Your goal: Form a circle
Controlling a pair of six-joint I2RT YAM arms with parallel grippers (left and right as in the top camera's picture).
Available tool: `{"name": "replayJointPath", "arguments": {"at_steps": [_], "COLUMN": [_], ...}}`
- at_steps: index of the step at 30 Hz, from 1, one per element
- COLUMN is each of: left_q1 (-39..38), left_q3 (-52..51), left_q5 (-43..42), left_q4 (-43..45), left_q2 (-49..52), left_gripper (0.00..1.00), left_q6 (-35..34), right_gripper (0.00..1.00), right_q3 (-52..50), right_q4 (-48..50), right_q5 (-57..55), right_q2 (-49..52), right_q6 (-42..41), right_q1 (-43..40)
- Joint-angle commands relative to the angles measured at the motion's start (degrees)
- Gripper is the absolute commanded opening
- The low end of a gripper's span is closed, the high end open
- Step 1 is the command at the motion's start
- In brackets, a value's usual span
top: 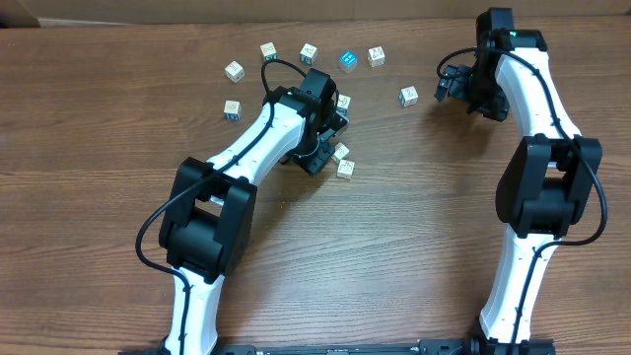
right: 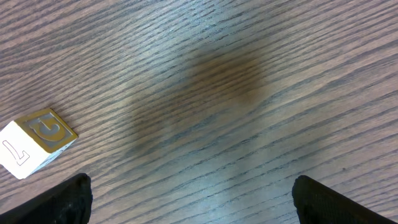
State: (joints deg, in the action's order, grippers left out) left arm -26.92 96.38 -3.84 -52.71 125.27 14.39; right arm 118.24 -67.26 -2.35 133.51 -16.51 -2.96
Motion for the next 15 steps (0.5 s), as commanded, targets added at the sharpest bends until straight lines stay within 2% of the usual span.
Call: {"name": "replayJointPath", "arguments": {"at_steps": [1, 11, 13, 15], "left_q1": [-0.11, -0.15, -0.37, -0.55], "left_q3": [1.64, 13.0, 15.47, 16.44], "left_q5": [-0.44, -0.24, -0.24, -0.26], "left_q4": [-0.52, -8.11, -8.35, -6.99], "left_q2": [-0.48, -0.48, -0.48, -0.48], "left_gripper": [0.44, 0.48, 0.45, 0.35], "left_q6": [0.37, -1.38, -2.95, -4.9], "right_gripper": [1.0, 1.0, 1.0, 1.0], "right_q3": [1.25, 1.25, 1.25, 1.25], "right_q4": [0.11, 0.13, 0.11, 0.11], "right_q5": [-0.11, -0.11, -0.11, -0.11], "right_q2": [-1.4, -1.4, -1.4, -1.4], "right_q6": [-0.22, -0.22, -0.22, -0.22], "right_q1": [-0.07, -0.07, -0.07, -0.07]}}
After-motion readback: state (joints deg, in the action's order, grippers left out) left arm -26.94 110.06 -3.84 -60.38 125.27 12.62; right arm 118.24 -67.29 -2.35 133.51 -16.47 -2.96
